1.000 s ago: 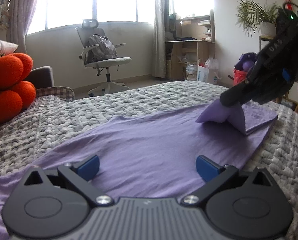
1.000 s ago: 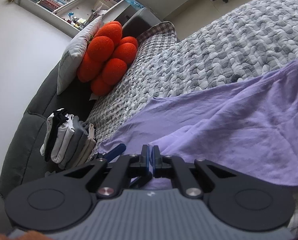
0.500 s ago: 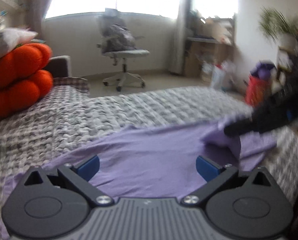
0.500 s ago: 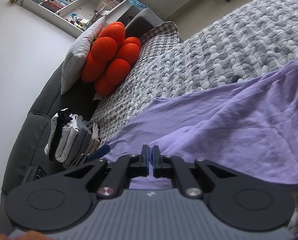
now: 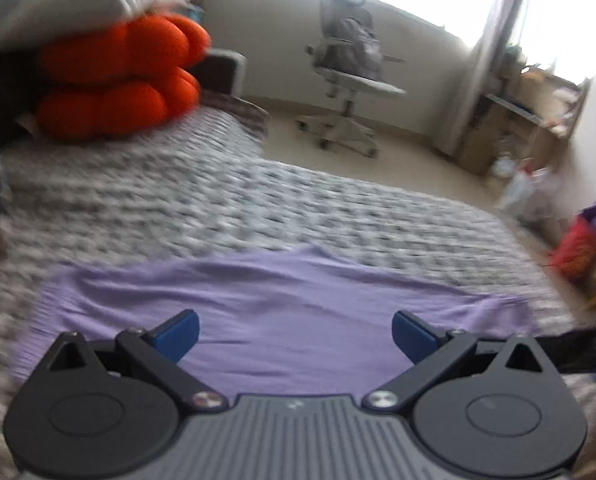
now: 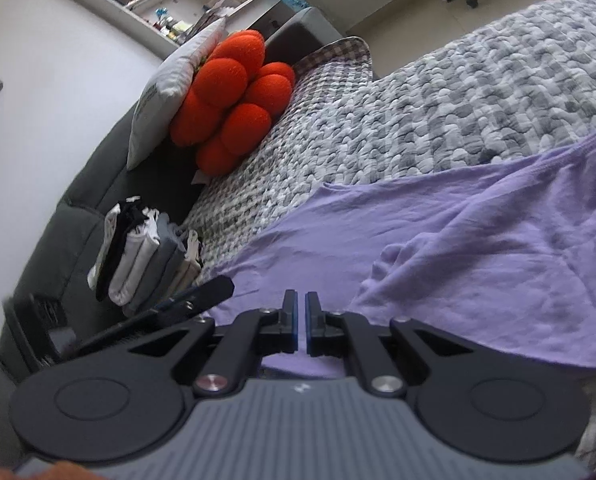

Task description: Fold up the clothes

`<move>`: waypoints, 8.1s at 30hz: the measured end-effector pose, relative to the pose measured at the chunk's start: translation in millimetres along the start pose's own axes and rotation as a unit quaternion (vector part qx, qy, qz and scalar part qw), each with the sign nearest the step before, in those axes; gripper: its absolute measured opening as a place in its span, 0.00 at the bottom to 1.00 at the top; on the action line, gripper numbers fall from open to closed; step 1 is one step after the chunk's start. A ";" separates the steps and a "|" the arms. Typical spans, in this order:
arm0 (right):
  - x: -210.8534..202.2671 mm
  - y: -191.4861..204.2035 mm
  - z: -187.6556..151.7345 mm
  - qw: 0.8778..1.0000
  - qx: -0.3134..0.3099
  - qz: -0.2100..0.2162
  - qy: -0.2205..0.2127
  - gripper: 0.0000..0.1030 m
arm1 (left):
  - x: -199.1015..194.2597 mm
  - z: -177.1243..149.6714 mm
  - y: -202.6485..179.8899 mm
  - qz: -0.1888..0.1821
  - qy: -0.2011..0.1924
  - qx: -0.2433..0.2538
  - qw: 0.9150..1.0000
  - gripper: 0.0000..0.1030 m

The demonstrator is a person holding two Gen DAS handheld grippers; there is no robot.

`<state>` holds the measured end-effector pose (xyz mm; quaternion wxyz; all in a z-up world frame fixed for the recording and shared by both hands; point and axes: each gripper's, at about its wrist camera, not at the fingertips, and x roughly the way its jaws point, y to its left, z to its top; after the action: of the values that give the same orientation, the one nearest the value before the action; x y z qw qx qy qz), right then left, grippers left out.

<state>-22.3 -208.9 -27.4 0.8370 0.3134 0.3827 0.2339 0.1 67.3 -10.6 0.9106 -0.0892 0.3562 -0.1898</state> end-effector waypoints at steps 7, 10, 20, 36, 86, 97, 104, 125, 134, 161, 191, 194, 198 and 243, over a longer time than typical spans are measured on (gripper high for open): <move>-3.8 -4.3 0.5 1.000 -0.002 0.001 0.002 0.05 | 25.1 8.6 5.1 -0.140 0.070 -0.137 0.978 0.96; -6.1 -6.4 5.0 1.000 -0.015 -0.013 -0.002 0.05 | 33.3 12.3 -1.3 -0.136 0.076 -0.136 0.978 0.93; 0.5 -9.0 28.9 0.990 -0.116 -0.078 0.004 0.14 | 54.7 -4.9 -28.0 -0.095 0.115 -0.047 0.988 0.75; 53.9 4.9 27.7 0.948 -0.280 -0.120 0.093 0.33 | 63.5 -21.3 -48.5 -0.079 0.131 0.032 0.988 0.63; 66.7 20.0 34.2 0.961 -0.263 -0.092 -0.004 0.39 | 45.7 -16.3 -26.1 -0.093 0.094 -0.013 0.991 0.63; 39.1 20.4 26.8 0.963 -0.249 -0.104 -0.005 0.39 | 41.1 -12.3 -20.6 -0.081 0.073 -0.032 0.994 0.74; 29.2 21.9 11.1 0.965 -0.242 -0.096 0.002 0.40 | 38.9 -10.0 -17.3 -0.078 0.065 -0.044 0.994 0.75; 40.1 38.5 -33.7 0.943 -0.316 -0.090 0.043 0.40 | 44.8 -9.1 -9.2 -0.092 0.080 -0.075 0.990 0.54; 58.7 34.7 -50.3 0.901 -0.400 -0.159 0.050 0.02 | 50.5 -9.6 -7.5 -0.119 0.101 -0.101 0.982 0.54; 26.9 39.5 -51.3 0.918 -0.374 -0.113 0.072 0.01 | 104.9 -24.1 -51.3 -0.169 0.180 -0.134 0.960 0.28; 46.9 70.0 -75.6 0.887 -0.426 -0.178 0.011 0.16 | 66.4 -10.3 -26.6 -0.126 0.046 -0.138 0.981 0.01; 50.2 70.5 -77.9 0.881 -0.437 -0.182 0.008 0.40 | 70.7 -11.7 -24.8 -0.118 0.055 -0.142 0.981 0.01; 58.1 75.5 -85.0 0.865 -0.465 -0.186 0.000 0.41 | 75.3 -13.4 -17.7 -0.119 0.064 -0.158 0.978 0.01; 120.6 138.8 -63.9 0.897 -0.424 -0.127 -0.009 0.03 | 10.1 2.7 57.6 -0.046 -0.003 -0.159 0.986 0.01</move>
<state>-21.6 -14.3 -21.9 0.9165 -0.1198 0.2765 0.2633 25.0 115.8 -32.1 0.8761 -0.2493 0.3751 -0.1721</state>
